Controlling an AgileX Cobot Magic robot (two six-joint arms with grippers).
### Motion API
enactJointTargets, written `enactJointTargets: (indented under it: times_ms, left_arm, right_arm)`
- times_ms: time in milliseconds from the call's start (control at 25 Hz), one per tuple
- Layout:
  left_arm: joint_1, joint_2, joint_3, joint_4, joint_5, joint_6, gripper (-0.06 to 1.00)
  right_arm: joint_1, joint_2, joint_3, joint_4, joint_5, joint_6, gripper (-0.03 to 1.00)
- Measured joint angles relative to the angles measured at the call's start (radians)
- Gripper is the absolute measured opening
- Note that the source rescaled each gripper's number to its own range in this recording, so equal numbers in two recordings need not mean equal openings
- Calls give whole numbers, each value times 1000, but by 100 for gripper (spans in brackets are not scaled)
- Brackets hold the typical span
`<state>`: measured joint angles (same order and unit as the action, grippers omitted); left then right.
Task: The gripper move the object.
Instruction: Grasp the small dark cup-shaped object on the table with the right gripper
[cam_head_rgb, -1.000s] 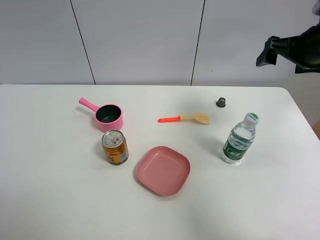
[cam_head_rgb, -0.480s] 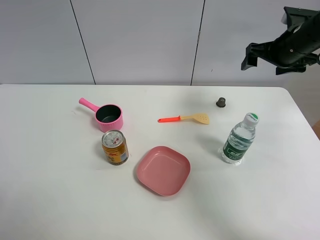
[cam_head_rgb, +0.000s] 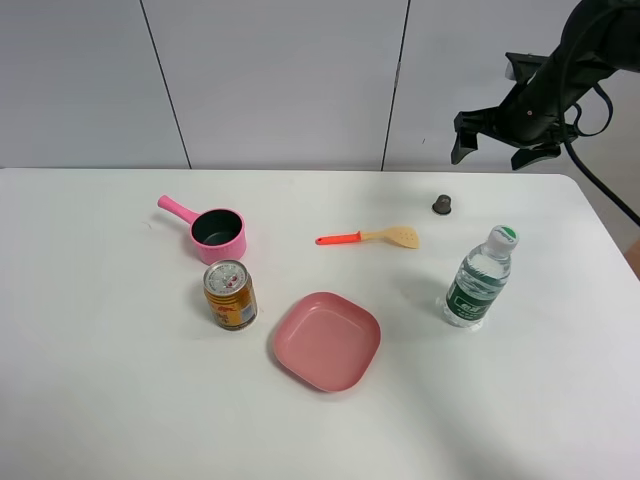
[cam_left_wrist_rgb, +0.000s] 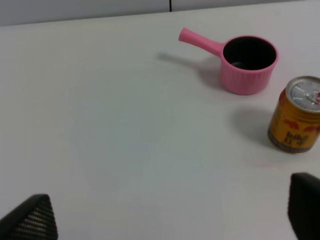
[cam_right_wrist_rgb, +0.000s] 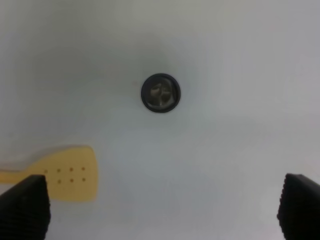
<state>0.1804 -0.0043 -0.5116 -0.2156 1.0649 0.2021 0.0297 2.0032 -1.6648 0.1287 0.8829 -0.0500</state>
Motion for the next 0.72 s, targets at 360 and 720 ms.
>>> enactJointTargets:
  times_ms: [360, 720]
  left_arm:
    - [0, 0, 0, 0, 0, 0, 100]
    - [0, 0, 0, -2, 0, 0, 100]
  right_arm:
    - [1, 137, -147, 9, 47, 0, 86]
    - [12, 299, -274, 16, 70, -1, 86]
